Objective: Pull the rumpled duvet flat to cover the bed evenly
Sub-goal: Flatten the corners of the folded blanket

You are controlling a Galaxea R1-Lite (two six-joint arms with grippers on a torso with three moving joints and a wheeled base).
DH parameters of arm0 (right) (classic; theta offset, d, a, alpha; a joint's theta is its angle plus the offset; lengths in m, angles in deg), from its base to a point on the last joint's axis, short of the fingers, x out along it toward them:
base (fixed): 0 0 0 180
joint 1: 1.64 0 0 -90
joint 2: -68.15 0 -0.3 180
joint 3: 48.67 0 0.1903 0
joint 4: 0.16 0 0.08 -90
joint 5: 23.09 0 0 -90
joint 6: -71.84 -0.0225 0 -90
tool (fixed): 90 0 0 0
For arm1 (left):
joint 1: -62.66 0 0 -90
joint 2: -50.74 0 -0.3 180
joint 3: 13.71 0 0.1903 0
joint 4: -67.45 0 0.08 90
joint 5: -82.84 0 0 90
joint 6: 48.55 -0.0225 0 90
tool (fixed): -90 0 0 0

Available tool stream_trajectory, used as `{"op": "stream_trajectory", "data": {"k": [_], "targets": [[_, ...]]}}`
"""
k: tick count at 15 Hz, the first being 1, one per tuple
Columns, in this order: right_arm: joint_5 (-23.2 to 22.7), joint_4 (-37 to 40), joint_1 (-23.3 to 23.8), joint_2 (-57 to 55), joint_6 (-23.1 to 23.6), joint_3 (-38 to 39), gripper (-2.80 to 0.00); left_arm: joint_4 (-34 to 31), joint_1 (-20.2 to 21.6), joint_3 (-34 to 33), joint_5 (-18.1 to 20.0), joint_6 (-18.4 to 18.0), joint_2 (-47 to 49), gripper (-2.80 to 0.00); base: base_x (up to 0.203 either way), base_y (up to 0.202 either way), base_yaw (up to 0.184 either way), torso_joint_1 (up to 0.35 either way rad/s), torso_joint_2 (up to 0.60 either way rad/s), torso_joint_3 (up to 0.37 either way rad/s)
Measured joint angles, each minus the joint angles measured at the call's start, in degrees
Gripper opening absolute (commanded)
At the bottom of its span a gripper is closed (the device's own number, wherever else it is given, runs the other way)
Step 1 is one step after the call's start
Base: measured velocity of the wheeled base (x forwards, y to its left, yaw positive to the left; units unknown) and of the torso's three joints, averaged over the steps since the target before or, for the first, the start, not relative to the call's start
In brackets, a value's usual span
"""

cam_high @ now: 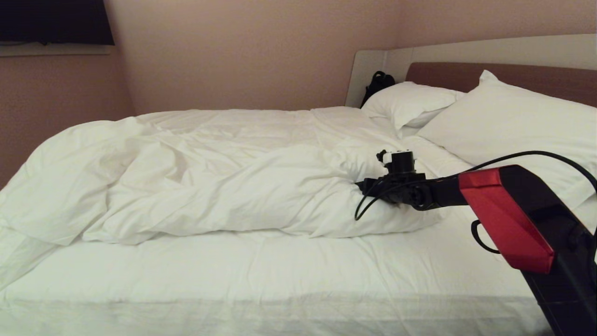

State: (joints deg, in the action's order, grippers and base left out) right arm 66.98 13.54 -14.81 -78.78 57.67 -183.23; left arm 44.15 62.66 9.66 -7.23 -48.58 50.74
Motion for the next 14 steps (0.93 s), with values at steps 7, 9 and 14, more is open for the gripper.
{"op": "stream_trajectory", "data": {"k": [7, 9, 14], "targets": [[0.0, 0.9, 1.0, 1.5, -0.7, 0.1, -2.80, 0.0, 0.0, 0.0, 0.0, 0.0, 0.0, -2.80, 0.000, 0.000, 0.000, 0.000, 0.00, 0.000], [-0.1, 1.3, 1.4, 3.3, -1.6, 0.1, -2.80, -0.1, 0.0, 0.0, 0.0, 0.0, 0.0, -2.80, 0.000, 0.000, 0.000, 0.000, 0.00, 0.000], [-0.1, 4.5, 1.6, 10.8, -5.3, 1.3, -2.80, 0.0, 0.0, 0.0, 0.0, 0.0, 0.0, -2.80, 0.000, 0.000, 0.000, 0.000, 0.00, 0.000]]}}
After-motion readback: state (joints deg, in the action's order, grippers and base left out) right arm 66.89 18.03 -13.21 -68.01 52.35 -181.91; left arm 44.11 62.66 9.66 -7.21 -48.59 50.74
